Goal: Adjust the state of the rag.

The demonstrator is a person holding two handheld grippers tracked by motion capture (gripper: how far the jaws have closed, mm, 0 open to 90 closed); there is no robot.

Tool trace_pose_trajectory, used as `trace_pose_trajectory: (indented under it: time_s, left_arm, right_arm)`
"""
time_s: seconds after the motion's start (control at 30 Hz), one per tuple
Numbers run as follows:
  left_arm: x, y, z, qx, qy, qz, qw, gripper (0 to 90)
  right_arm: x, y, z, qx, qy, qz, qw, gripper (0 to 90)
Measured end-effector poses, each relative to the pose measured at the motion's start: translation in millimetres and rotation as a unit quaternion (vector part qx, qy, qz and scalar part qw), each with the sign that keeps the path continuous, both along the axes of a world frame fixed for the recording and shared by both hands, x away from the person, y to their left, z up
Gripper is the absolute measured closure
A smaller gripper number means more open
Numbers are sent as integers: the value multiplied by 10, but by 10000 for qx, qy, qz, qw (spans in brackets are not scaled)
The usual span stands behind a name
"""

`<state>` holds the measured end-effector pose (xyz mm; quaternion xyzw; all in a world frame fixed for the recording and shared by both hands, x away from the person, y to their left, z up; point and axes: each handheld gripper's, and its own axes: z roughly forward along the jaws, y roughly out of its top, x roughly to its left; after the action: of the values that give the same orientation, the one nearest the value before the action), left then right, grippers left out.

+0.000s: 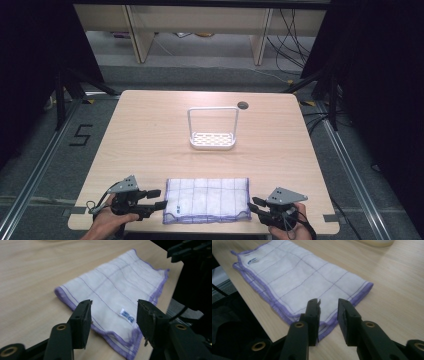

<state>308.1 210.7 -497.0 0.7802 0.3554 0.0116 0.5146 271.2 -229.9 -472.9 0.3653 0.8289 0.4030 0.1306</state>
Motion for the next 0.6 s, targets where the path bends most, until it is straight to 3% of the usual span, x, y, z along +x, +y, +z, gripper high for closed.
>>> trace_pose_trajectory:
  time_s: [0.13,0.3,0.4,0.6]
  left_arm:
    - [196,-60,33,99,-129,133,9998,410]
    - [471,-166,21,407,-308,229,9984,393]
    - [595,-223,-23,569,-293,253,9976,384]
    - [699,-278,-119,822,-158,224,9962,373]
  right_arm:
    - [64,41,24,-133,129,-218,9996,610]
    - [132,164,-22,-381,267,-408,9981,517]
    - [146,239,-56,-476,375,-557,9966,462]
    - [79,303,-148,-941,428,-598,9928,426]
